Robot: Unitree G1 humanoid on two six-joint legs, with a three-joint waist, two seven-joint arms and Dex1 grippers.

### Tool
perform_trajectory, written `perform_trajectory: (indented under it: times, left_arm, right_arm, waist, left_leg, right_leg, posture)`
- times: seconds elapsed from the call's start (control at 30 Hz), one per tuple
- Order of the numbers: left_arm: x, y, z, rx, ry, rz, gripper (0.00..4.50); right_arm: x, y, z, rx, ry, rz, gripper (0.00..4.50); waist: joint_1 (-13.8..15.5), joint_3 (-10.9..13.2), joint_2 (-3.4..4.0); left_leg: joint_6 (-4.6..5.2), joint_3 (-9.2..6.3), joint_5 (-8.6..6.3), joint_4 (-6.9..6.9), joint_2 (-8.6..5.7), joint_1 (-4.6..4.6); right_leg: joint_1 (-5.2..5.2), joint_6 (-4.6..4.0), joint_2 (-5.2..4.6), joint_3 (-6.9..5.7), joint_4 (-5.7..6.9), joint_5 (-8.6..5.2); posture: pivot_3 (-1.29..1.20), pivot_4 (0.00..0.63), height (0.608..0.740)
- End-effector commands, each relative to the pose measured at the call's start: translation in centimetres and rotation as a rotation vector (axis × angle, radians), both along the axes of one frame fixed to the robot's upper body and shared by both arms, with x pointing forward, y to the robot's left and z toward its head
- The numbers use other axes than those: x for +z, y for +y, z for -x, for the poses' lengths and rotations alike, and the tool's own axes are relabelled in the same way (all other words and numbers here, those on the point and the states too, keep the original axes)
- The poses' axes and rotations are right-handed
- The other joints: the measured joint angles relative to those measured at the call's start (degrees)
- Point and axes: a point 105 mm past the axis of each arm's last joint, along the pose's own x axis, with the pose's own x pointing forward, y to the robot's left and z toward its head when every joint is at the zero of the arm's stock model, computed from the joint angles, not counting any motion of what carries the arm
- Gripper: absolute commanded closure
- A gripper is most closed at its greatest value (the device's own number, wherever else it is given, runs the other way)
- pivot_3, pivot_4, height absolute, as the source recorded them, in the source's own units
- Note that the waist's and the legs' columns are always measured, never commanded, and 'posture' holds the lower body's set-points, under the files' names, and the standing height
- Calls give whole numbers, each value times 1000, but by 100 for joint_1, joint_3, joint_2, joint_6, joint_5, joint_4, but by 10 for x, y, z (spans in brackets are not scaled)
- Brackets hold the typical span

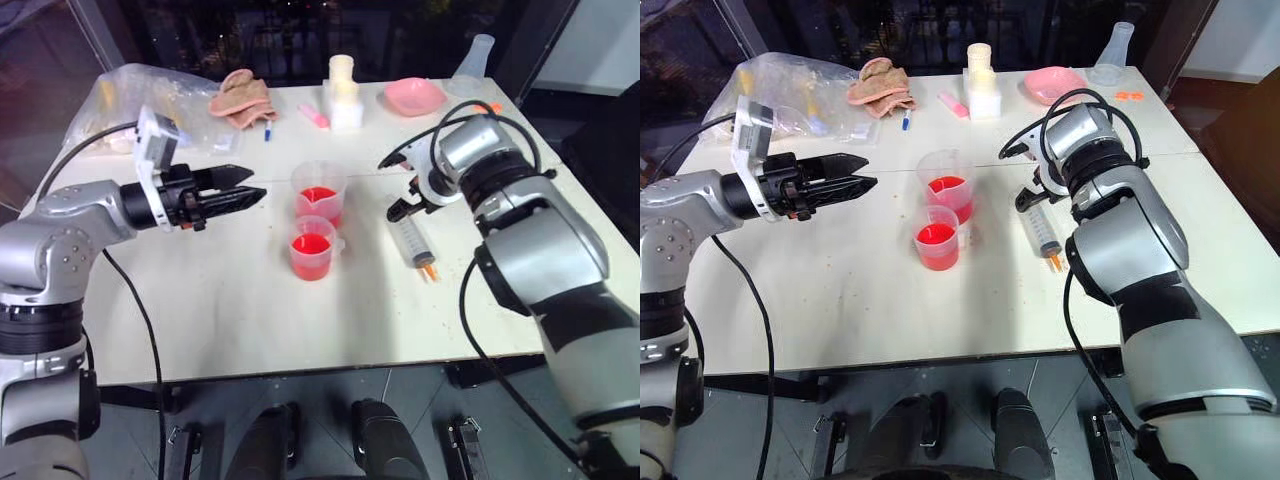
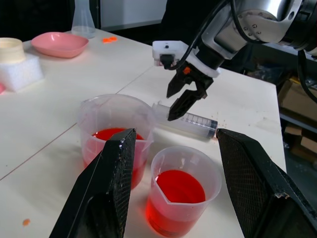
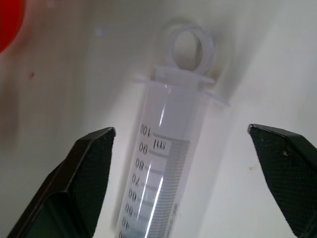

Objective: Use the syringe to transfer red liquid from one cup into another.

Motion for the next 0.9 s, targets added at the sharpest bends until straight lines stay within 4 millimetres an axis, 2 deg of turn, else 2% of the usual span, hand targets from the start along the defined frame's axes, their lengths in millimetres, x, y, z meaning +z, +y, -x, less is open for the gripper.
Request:
perform_trajectory:
  times: [0.03,0.37,0.43,0.5,0.6,0.83,0.9]
  left_arm:
    - [11,4,6,15,-49,1,1778]
    - [11,8,8,48,-55,-8,1778]
    - [12,9,8,53,-55,-10,1778]
    - [12,9,8,57,-56,-12,1778]
    - [14,10,7,60,-57,-14,1778]
    - [18,9,2,49,-61,-14,1778]
    - [25,9,-2,46,-73,-7,1778]
  right_arm:
    - [0,6,-7,10,-60,7,69]
    - [-26,13,-10,-5,-75,6,69]
    - [-31,14,-10,-4,-69,9,587]
    - [-34,15,-9,2,-61,9,1362]
    - [-35,16,-7,4,-49,4,2989]
    - [-29,10,-9,-16,-61,-8,3058]
    - [-5,2,-17,-53,-150,-62,3058]
  waist:
    - [1,0,0]
    - [4,0,0]
    - [1,-1,0]
    - [-1,-1,1]
    - [4,-2,0]
    - [7,-2,0]
    - [18,-2,0]
  left_leg:
    - [-1,-2,0,0,1,0]
    - [-4,-4,1,1,2,0]
    - [-4,-4,1,2,2,2]
    - [-4,-4,1,2,2,6]
    - [-5,-6,1,3,3,10]
    - [-5,-7,1,4,2,10]
    - [-5,-7,1,4,2,9]
  right_leg:
    - [0,-1,2,0,0,1]
    - [1,-4,4,1,-1,2]
    - [4,-4,5,1,-1,2]
    - [6,-5,6,1,0,3]
    - [12,-8,7,0,0,5]
    - [14,-7,7,-1,-1,6]
    - [13,-7,7,-1,-1,6]
  posture:
    - [0,150,740]
    - [0,150,740]
    - [0,150,740]
    - [0,150,740]
    - [0,150,740]
    - [0,150,740]
    - [0,150,740]
